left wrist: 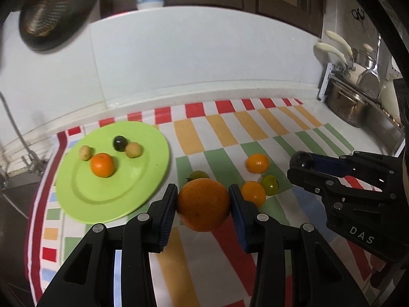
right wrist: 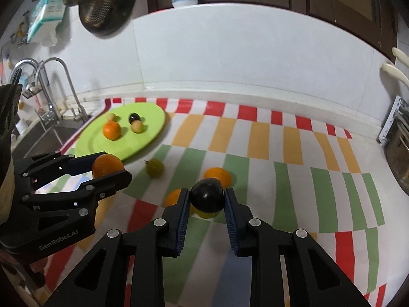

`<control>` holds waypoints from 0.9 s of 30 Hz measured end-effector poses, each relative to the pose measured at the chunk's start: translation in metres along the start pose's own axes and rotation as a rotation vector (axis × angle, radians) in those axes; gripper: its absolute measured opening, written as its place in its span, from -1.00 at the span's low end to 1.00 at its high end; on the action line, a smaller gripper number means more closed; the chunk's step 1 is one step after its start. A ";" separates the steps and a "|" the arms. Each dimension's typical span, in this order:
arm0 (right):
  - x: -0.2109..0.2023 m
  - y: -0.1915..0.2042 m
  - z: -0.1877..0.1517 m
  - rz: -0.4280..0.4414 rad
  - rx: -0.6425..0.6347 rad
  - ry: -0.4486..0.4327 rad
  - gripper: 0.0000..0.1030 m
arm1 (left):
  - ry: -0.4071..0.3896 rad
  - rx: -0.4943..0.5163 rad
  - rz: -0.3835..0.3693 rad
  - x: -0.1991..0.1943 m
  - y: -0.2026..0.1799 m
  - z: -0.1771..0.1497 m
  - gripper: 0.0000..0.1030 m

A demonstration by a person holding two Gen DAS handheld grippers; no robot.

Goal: Organize fruits
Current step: 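Carry the plum and orange onto the green plate and open both tools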

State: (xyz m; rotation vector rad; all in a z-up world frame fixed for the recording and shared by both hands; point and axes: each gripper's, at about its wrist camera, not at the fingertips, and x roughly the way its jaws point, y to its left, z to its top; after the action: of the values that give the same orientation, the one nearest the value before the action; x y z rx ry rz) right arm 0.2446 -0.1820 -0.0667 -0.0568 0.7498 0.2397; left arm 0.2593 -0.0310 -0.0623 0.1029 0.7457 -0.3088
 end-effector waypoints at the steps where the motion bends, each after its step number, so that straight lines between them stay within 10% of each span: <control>1: -0.002 0.002 0.000 0.003 -0.002 -0.004 -0.46 | -0.006 -0.004 0.006 -0.004 0.002 -0.001 -0.22; 27: -0.032 0.084 0.027 0.092 -0.040 -0.116 -0.46 | -0.091 -0.054 0.118 -0.080 0.068 -0.009 -0.22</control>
State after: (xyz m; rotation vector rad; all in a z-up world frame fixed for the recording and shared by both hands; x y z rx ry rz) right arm 0.2196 -0.1029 -0.0223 -0.0461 0.6330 0.3431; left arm 0.2197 0.0540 -0.0154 0.0810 0.6541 -0.1801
